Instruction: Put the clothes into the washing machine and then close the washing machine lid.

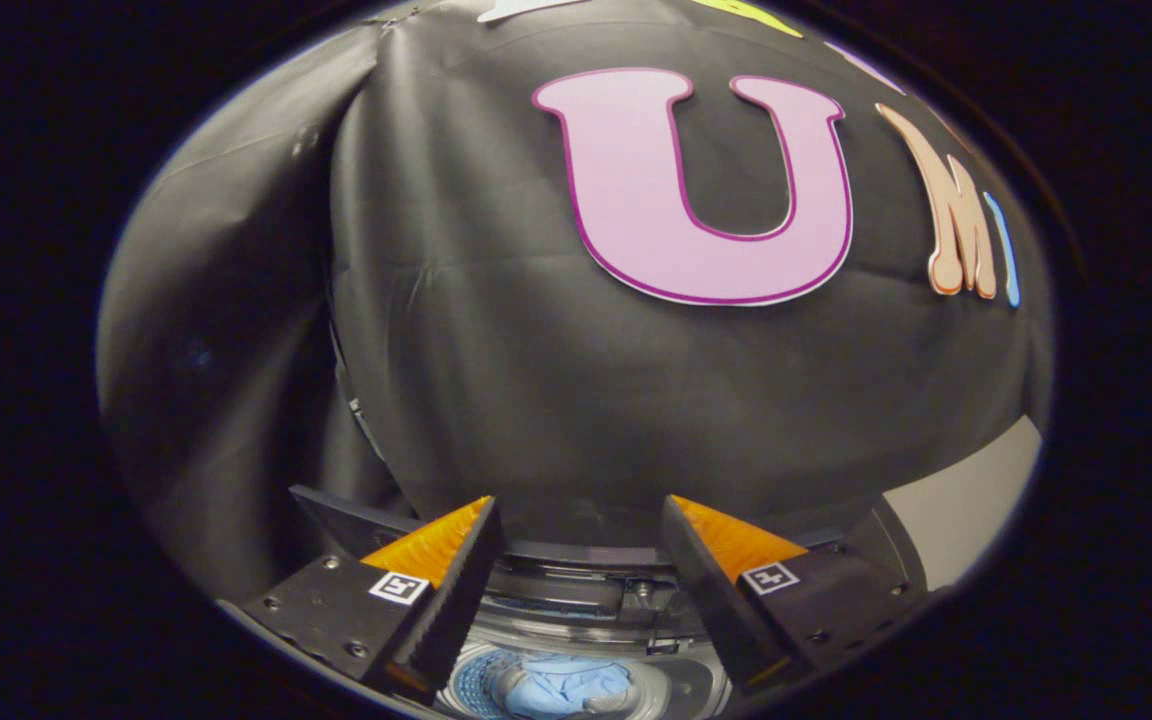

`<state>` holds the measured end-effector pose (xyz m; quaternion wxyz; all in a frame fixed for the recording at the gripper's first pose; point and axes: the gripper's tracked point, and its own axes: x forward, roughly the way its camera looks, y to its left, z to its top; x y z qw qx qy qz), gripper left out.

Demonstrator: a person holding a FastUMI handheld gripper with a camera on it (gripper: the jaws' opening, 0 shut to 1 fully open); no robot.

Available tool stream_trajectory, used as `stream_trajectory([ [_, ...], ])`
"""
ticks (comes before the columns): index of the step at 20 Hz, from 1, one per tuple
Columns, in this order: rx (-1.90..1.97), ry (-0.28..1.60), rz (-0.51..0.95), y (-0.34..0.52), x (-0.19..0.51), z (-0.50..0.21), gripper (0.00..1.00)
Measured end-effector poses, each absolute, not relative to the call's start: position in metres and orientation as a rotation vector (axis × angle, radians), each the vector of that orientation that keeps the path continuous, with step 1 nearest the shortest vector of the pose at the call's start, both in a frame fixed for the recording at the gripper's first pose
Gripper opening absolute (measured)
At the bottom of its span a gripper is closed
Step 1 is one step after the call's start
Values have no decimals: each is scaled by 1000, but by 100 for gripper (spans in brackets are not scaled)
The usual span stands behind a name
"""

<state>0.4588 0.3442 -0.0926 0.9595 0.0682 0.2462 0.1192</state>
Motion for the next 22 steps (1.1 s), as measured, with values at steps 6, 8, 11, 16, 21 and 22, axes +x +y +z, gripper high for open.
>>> stream_trajectory([
  [6, 19, 485, 245, 340, 431, -96, 98],
  [8, -5, 677, 334, 354, 380, -136, 98],
  [11, 102, 643, 344, 366, 367, -155, 97],
  [16, 109, 573, 354, 367, 377, -137, 96],
  [21, 138, 454, 318, 357, 416, -68, 95],
  [22, 147, 441, 303, 355, 430, -61, 95],
])
